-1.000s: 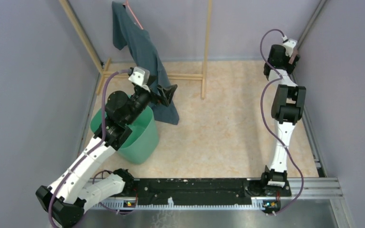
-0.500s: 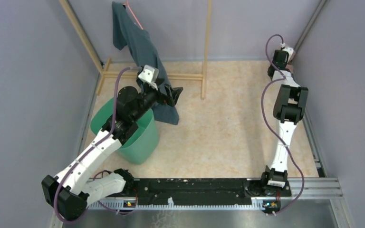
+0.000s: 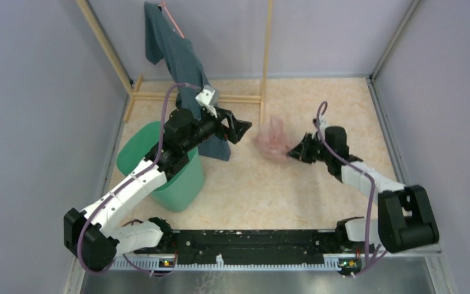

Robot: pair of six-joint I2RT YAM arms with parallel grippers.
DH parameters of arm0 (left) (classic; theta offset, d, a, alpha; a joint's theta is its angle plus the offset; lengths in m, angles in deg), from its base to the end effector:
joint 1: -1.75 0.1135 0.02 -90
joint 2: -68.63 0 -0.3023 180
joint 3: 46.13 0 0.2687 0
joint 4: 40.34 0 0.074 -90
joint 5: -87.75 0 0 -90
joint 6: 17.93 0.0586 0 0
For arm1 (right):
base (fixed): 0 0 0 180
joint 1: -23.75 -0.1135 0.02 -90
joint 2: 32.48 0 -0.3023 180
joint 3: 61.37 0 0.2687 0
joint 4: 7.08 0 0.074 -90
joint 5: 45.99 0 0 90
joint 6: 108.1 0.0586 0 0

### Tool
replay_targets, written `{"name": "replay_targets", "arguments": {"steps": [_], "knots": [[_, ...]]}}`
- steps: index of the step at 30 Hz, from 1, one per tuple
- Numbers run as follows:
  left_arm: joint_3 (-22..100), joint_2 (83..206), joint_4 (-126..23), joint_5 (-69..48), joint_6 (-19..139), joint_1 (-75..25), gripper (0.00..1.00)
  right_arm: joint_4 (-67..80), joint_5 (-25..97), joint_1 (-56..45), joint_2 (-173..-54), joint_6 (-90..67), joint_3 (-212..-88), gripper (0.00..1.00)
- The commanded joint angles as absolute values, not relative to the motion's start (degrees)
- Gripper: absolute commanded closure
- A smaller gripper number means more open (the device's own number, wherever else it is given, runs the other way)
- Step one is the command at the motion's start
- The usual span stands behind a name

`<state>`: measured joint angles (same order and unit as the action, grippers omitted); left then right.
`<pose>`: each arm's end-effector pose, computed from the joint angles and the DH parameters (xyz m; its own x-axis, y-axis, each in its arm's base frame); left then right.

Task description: Put the trash bags into the trash bin

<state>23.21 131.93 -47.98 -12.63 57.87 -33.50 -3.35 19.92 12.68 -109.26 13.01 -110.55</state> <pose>0.2250 -0.1719 0.4082 -0.1974 -0.1559 -0.9678 0.6873 0.6819 -0.2501 0.2878 0.0807 0.2170 -0.7043 0.3428 -0.6217 -0.1794 0.7613 0.6231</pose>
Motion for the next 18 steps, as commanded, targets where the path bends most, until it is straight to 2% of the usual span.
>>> {"name": "replay_targets", "arguments": {"steps": [1,4,7,10,12,18], "knots": [[23.9,135.9,-43.0,-21.1,50.1,-34.8,0.02,0.5,4.0,11.4,-97.5,13.3,-102.3,1.0],[23.8,138.5,-43.0,-22.6,47.4,-35.6,0.02,12.3,9.1,11.4,-87.9,8.6,-101.0,0.99],[23.9,140.9,-43.4,-22.7,46.4,-36.8,0.02,16.7,11.6,11.3,-83.8,7.2,-99.8,0.95],[23.8,143.8,-43.8,-22.4,46.0,-38.4,0.02,15.2,9.5,11.4,-84.0,7.7,-99.0,0.96],[24.2,146.3,-44.5,-22.5,45.7,-39.3,0.02,13.4,7.0,11.4,-85.8,8.1,-98.4,1.0],[29.6,156.3,-52.0,-23.1,46.6,-40.2,0.02,6.3,1.6,11.2,-89.3,8.1,-94.3,1.0]]}}
